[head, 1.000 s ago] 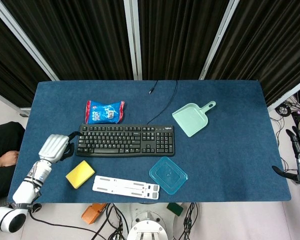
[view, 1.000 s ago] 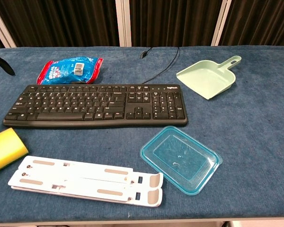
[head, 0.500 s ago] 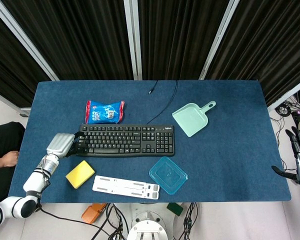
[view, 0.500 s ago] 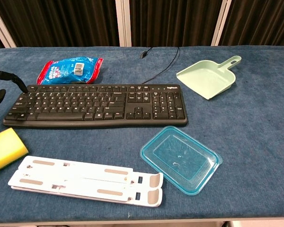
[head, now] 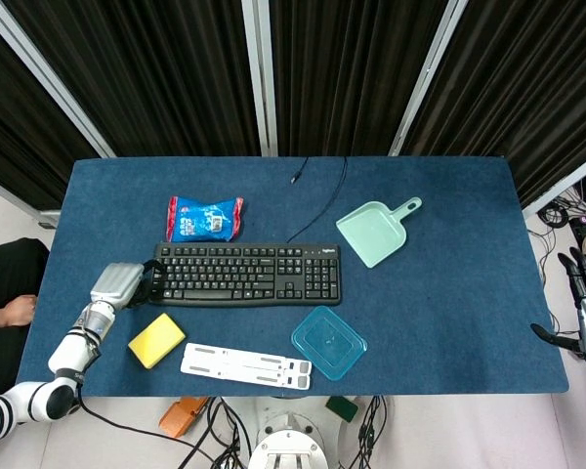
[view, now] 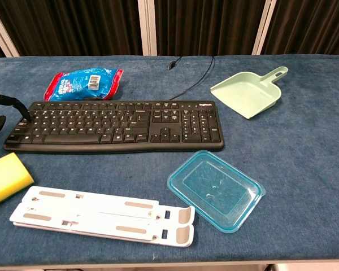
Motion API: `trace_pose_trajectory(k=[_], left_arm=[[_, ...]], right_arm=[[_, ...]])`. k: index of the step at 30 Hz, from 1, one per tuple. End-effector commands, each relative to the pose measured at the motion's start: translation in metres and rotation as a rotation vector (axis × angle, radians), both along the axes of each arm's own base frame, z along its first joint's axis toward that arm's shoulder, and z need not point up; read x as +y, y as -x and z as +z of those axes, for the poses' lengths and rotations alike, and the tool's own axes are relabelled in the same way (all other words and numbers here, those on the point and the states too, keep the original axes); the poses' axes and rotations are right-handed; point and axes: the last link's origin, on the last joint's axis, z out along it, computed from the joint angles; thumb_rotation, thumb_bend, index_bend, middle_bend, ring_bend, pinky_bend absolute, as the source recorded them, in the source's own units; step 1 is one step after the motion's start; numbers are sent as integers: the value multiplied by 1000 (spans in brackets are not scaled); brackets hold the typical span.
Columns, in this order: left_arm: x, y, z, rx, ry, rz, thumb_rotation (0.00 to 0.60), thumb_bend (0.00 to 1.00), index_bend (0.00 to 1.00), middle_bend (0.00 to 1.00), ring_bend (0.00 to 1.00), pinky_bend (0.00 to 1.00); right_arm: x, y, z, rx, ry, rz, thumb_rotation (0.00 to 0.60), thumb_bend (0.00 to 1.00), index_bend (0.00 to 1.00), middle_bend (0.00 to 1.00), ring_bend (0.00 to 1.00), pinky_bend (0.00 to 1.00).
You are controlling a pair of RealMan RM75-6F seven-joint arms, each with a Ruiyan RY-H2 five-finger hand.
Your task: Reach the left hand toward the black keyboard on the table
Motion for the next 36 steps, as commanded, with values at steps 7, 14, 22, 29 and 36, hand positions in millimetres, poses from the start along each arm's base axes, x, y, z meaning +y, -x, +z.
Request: trace_pose_trajectory(k=[7,14,22,29,36], left_arm=[[0,-5,21,-17,-90,-21,600,727,279,976,963,917],[-18,-8,67,-94,-369,-81,600,513,274,696,702,771],[-61,-11,87,-105,-431,-165,600,145,175,223,179,116],[-95,-1,96,-62,-485,-125,600,124,175,160,91,35],[-120,7,99,-45,-510,-90,600,121,175,158,88,32]], right_arm=[[2,0,1,-3,7,-1,600,124,0,0,0,0],[3,1,3,-5,13,1,600,123,0,0,0,0],[3,1,0,-10,5,7,600,123,0,0,0,0],[5,1,-2,-10,4,8,600,123,0,0,0,0],[4,-1,-4,-8,-2,17,600,123,0,0,0,0]])
